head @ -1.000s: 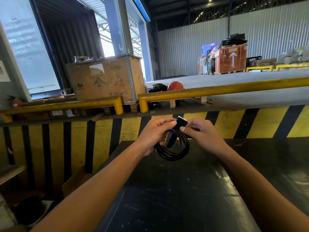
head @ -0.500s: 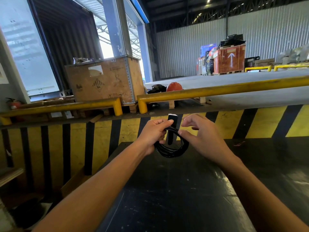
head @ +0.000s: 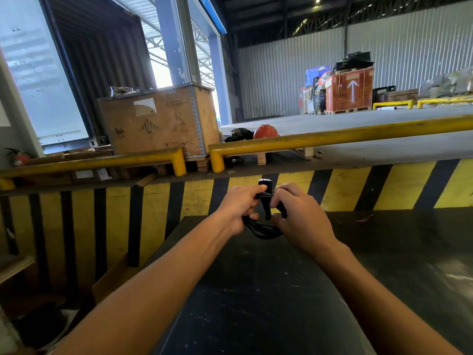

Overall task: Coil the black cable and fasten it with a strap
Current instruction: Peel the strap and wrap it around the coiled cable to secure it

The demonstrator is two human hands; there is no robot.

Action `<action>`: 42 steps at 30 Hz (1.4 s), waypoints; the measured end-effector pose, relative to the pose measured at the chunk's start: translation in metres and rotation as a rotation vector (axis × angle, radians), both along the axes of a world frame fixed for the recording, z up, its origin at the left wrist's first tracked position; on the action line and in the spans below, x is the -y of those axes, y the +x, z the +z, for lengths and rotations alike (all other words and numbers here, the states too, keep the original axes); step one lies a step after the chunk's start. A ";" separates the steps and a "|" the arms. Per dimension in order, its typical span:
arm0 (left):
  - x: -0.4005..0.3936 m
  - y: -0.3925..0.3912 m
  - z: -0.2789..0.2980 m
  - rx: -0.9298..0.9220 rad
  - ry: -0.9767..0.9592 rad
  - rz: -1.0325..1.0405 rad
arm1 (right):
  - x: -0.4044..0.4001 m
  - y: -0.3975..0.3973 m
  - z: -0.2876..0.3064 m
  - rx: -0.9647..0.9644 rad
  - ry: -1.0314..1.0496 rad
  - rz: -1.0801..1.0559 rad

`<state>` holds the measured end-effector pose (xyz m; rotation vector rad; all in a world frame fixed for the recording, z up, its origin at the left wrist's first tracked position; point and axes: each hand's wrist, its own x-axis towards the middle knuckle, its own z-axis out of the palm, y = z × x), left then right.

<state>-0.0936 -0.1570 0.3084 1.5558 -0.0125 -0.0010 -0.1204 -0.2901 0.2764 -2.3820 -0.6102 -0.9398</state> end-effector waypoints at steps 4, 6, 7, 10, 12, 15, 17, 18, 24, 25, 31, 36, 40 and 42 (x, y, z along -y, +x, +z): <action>-0.001 0.001 -0.001 -0.005 0.002 0.002 | 0.003 0.006 -0.006 0.051 0.023 0.037; 0.000 0.000 -0.002 0.009 0.010 -0.006 | 0.005 0.011 -0.010 0.069 0.050 0.068; 0.001 0.000 -0.003 0.031 0.034 -0.014 | 0.005 0.012 -0.011 0.072 0.077 0.093; 0.001 -0.002 -0.008 0.186 0.200 -0.022 | 0.007 0.013 -0.013 0.024 0.226 0.166; 0.000 -0.003 -0.010 0.321 0.311 -0.032 | 0.009 0.014 -0.014 -0.054 0.350 0.210; 0.001 -0.005 -0.016 0.471 0.419 -0.042 | 0.015 0.016 -0.014 -0.158 0.537 0.282; 0.003 -0.005 -0.019 0.519 0.447 -0.037 | 0.018 0.019 -0.016 -0.183 0.585 0.308; 0.004 -0.005 -0.019 0.532 0.457 -0.035 | 0.019 0.019 -0.016 -0.189 0.597 0.313; 0.007 -0.007 -0.018 0.658 0.570 -0.068 | 0.026 0.015 -0.014 -0.231 0.652 0.404; 0.007 -0.007 -0.018 0.678 0.594 -0.073 | 0.028 0.014 -0.014 -0.233 0.649 0.417; 0.007 -0.008 -0.022 0.661 0.650 -0.122 | 0.029 0.012 -0.020 -0.219 0.726 0.410; 0.005 -0.009 -0.023 0.580 0.595 -0.166 | 0.026 0.010 -0.025 -0.248 0.715 0.360; 0.001 -0.010 -0.024 0.547 0.592 -0.191 | 0.029 0.010 -0.028 -0.336 0.582 0.370; -0.001 -0.012 -0.026 0.511 0.592 -0.203 | 0.028 0.009 -0.031 -0.339 0.556 0.366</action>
